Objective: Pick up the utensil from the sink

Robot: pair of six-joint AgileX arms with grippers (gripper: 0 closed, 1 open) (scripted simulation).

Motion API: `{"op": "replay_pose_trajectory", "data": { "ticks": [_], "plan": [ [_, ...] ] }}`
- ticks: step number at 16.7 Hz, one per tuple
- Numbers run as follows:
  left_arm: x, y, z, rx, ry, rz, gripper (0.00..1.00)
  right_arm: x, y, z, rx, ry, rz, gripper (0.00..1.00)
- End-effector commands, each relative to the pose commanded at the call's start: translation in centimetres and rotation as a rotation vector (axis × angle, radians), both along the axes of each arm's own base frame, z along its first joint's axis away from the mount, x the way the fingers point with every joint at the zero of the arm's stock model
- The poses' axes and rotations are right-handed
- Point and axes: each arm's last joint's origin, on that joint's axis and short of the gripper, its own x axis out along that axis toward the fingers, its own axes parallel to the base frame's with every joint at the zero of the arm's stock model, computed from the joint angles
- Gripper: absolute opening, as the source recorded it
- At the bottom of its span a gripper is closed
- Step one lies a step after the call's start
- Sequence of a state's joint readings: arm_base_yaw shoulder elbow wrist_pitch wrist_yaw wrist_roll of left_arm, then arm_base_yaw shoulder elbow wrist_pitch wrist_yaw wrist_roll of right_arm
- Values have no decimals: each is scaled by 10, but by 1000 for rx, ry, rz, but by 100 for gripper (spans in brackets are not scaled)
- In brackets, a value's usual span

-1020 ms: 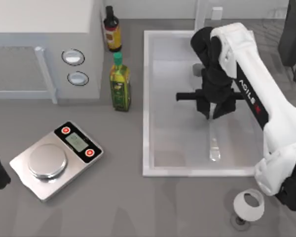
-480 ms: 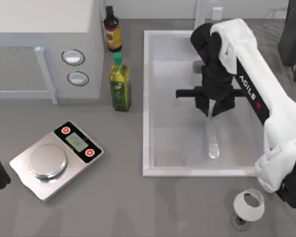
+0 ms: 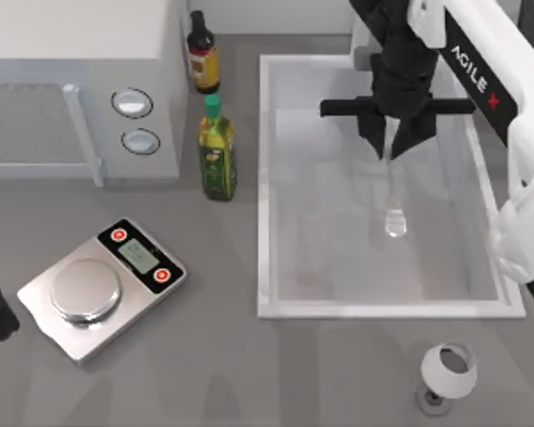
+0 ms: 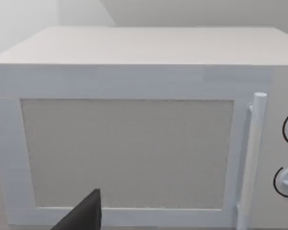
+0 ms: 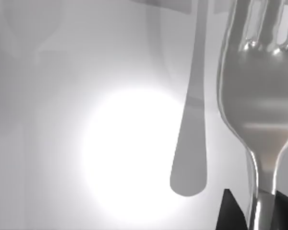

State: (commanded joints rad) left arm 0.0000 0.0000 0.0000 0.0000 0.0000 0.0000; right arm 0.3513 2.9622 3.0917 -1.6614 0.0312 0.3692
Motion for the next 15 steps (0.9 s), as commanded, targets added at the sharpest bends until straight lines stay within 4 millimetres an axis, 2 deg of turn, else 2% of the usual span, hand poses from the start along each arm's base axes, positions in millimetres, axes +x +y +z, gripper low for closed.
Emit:
{"op": "replay_pose_trajectory", "data": {
  "ticks": [2,4,11,15],
  "plan": [
    [0,0,0,0,0,0,100,-5,-2,24,1,-2,0,0],
    [0,0,0,0,0,0,100,-9,-3,40,3,-6,-1,0],
    [0,0,0,0,0,0,100,-11,-5,49,6,-14,-2,0],
    [0,0,0,0,0,0,100,-17,-24,76,12,-30,-2,0]
  ]
}}
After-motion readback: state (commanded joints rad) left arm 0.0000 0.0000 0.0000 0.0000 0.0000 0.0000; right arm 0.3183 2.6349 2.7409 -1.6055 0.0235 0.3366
